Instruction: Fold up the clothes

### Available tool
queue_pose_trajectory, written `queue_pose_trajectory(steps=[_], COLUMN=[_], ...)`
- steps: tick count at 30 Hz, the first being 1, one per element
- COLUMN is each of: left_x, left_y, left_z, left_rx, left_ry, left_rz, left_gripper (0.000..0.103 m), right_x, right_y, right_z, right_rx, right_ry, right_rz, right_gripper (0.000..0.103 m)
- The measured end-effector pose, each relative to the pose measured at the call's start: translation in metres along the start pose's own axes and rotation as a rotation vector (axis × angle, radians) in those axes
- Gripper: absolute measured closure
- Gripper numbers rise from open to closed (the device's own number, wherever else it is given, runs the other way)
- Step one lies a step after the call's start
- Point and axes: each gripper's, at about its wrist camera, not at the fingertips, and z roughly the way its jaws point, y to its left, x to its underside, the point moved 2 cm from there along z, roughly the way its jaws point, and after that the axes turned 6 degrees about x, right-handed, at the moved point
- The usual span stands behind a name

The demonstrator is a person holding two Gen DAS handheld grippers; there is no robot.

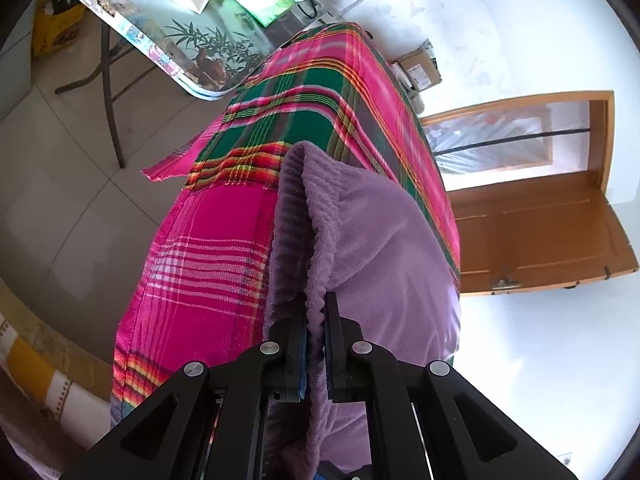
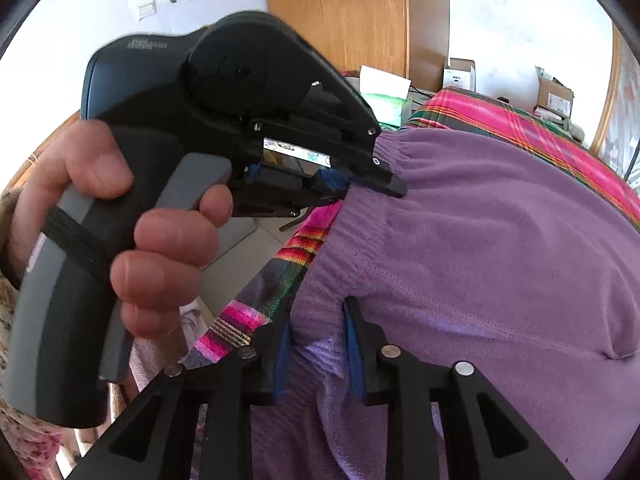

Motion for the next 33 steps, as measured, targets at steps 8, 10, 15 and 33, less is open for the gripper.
queue_pose_trajectory(steps=[8, 10, 15, 33], left_x=[0.015, 0.022, 0.045, 0.154], left_y=[-0.007, -0.008, -0.017, -0.044], left_z=[-0.022, -0.03, -0.05, -0.032], left_rx=[-0.069, -0.088, -0.103, -0.188], left_ry=[-0.04, -0.053, -0.084, 0.054], left_rz=[-0.011, -0.013, -0.004, 0.156], left_gripper=[0.085, 0.085, 0.085, 0.075], right_x=[0.003, 0.003, 0.004, 0.075], right_y=[-0.015, -0.018, -0.028, -0.216], right_z=[-0.015, -0.028, -0.068, -0.199], right_rx=[-0.052, -0.074, -0.129, 0.118], right_ry=[0.003, -0.027, -0.135, -0.206], right_rz=[0.061, 0.07, 0.068, 0.24], right_gripper=[0.074, 0.074, 0.074, 0.073])
